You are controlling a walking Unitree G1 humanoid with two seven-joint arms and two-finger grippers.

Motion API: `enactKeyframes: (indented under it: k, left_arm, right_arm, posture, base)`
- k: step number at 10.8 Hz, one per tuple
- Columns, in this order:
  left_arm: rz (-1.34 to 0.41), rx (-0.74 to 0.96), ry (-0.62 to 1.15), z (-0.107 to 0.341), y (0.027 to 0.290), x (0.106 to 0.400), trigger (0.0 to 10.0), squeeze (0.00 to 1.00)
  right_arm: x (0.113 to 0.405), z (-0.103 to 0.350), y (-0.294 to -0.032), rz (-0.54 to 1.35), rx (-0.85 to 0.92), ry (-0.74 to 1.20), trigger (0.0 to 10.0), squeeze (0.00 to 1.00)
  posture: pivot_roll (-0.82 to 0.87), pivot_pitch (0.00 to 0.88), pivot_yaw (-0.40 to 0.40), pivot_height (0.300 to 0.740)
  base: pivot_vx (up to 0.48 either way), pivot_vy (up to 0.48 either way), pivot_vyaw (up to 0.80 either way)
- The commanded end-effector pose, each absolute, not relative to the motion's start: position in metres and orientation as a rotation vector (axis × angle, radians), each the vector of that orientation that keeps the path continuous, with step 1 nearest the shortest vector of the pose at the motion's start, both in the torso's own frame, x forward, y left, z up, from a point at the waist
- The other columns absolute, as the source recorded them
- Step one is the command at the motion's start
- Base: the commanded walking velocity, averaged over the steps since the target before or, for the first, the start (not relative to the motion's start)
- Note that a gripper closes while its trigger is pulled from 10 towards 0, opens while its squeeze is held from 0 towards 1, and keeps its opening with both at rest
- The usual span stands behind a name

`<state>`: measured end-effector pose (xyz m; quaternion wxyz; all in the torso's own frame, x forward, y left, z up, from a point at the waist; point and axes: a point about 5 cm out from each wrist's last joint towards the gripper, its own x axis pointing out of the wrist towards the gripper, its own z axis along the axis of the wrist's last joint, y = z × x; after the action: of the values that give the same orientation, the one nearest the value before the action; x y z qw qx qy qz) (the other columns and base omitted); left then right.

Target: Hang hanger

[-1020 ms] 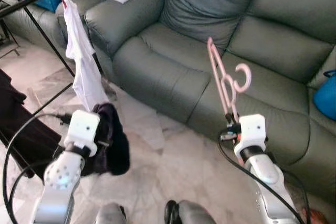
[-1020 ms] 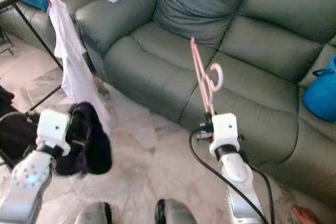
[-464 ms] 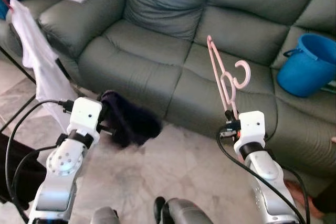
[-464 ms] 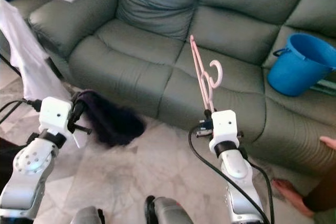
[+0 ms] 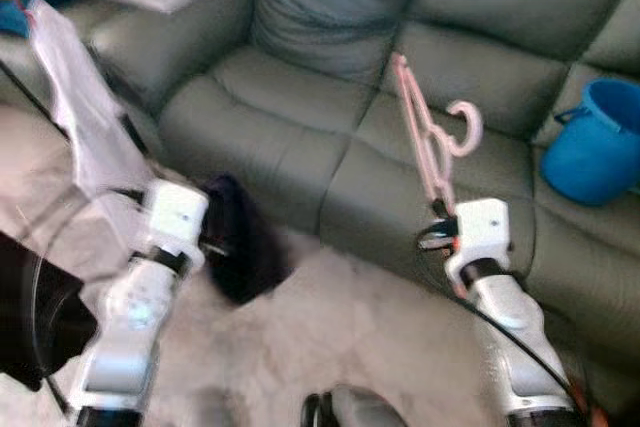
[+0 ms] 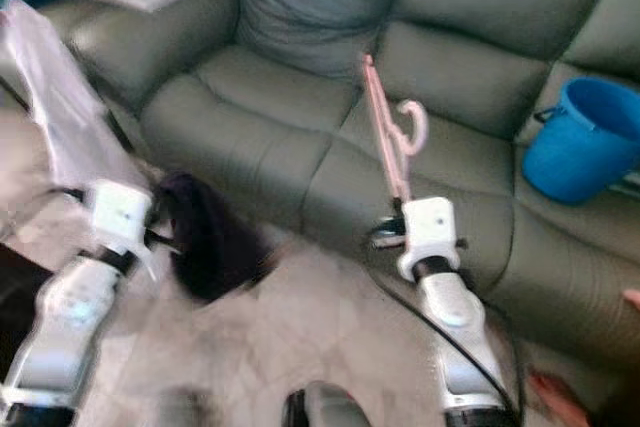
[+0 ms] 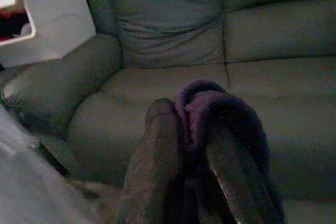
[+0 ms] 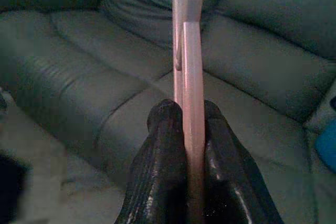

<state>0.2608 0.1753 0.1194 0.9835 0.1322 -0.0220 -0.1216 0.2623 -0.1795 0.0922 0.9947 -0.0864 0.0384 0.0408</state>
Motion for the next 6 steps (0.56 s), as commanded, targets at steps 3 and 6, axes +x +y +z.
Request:
enactKeyframes:
  k: [3,6]
  left_arm:
    - [-0.237,0.273,-0.061,0.124,0.1768,0.2637,10.0,0.0]
    - [-0.192,0.293,-0.079,0.1262,0.1805,0.2689,10.0,0.0]
  right_arm:
    - [0.2616,0.09,-0.1775,0.076,-0.164,0.087,10.0,0.0]
    - [0.263,0.09,-0.1783,0.074,-0.166,0.091,10.0,0.0]
  posture:
    - [-0.06,0.134,-0.091,0.74]
    - [-0.06,0.13,-0.09,0.74]
  base:
    - [0.0,-0.202,0.0]
    - [0.0,0.0,0.0]
